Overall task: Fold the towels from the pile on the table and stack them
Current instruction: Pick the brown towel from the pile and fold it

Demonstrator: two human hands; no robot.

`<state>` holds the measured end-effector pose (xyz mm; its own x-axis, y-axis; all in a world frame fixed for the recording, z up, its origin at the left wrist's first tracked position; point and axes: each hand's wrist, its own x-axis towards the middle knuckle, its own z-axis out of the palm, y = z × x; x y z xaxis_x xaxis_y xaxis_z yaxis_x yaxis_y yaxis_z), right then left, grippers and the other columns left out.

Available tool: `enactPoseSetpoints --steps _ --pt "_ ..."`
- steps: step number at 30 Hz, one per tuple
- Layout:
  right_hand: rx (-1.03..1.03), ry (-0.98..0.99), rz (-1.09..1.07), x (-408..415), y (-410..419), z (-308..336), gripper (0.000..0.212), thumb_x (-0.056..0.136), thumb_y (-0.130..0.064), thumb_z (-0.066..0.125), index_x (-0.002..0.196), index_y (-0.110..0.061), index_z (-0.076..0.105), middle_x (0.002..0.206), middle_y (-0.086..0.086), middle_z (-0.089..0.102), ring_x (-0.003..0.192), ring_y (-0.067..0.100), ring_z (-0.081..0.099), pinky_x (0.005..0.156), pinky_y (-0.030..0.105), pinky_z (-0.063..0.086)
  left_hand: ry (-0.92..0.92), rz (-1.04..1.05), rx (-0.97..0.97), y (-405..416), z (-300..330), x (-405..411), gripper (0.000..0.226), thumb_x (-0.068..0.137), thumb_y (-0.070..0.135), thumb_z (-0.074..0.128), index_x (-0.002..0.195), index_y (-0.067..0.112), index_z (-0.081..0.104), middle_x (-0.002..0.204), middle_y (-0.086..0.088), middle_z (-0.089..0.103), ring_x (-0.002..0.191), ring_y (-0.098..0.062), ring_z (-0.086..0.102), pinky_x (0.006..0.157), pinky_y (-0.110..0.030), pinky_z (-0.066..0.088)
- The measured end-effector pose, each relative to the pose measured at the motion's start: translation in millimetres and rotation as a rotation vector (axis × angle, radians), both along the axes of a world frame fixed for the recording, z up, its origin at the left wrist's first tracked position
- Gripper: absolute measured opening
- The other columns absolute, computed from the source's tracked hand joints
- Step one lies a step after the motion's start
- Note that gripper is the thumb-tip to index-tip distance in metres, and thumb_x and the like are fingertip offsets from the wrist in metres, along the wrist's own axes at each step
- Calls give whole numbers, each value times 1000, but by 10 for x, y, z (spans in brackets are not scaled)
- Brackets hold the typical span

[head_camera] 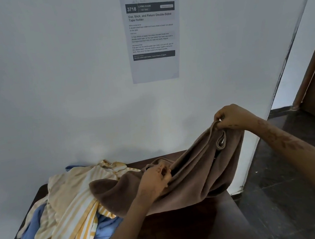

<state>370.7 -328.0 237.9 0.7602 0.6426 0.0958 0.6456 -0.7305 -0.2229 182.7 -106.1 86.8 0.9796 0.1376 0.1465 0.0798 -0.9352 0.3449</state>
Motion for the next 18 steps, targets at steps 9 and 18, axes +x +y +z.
enactPoseSetpoints --steps 9,18 --pt "90 -5 -158 6 43 -202 8 75 -20 60 76 -19 68 82 -4 64 81 17 57 59 25 40 -12 -152 -122 306 221 77 15 82 22 67 89 25 54 87 17 41 80 -5 44 71 -8 30" --pt "-123 177 -211 203 -82 -459 20 76 -9 57 82 -20 72 94 -7 63 96 17 56 80 29 46 -35 42 -242 528 279 53 7 82 22 65 87 23 59 91 3 59 85 -15 55 74 -27 43"
